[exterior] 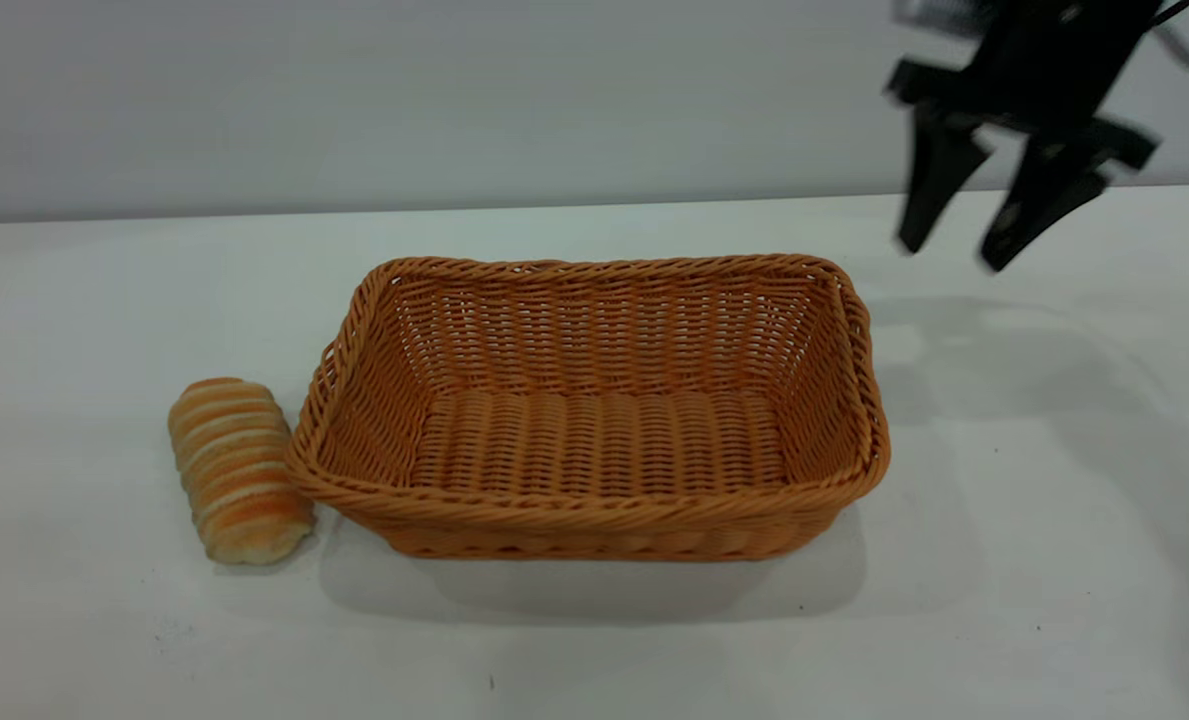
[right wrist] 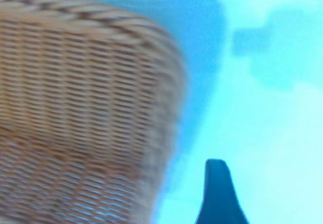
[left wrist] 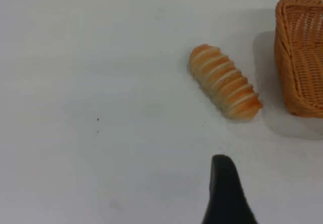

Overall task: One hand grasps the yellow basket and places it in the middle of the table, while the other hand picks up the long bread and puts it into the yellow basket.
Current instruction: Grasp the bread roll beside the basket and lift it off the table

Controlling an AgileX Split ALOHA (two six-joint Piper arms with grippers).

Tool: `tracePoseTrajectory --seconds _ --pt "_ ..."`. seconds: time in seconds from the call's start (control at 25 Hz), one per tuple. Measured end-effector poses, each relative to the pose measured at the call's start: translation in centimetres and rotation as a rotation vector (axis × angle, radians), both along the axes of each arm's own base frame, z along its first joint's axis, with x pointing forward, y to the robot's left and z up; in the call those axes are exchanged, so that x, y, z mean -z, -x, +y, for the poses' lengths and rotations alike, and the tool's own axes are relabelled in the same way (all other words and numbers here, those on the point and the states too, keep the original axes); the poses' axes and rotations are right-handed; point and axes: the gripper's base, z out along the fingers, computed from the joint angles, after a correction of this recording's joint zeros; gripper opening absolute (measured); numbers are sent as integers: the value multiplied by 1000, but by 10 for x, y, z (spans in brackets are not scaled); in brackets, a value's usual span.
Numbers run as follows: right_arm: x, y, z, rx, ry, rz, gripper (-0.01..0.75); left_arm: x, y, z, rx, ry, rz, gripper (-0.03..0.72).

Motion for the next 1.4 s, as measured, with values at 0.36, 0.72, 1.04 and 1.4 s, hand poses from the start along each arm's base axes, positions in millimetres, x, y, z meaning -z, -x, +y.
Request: tracePoseTrajectory --seconds 0.36,0.72,1.04,1.4 --pt "-88 17 -34 -67 368 -183 517 11 -36 1 -28 18 174 513" --pt "-140 79 -41 -58 378 -233 509 32 -130 0 -71 44 460 513" --pt "-147 141 -40 -47 346 -262 509 98 -197 -3 -99 104 514 513" --pt "-139 163 -42 -41 333 -288 509 185 -262 -35 -12 108 571 513"
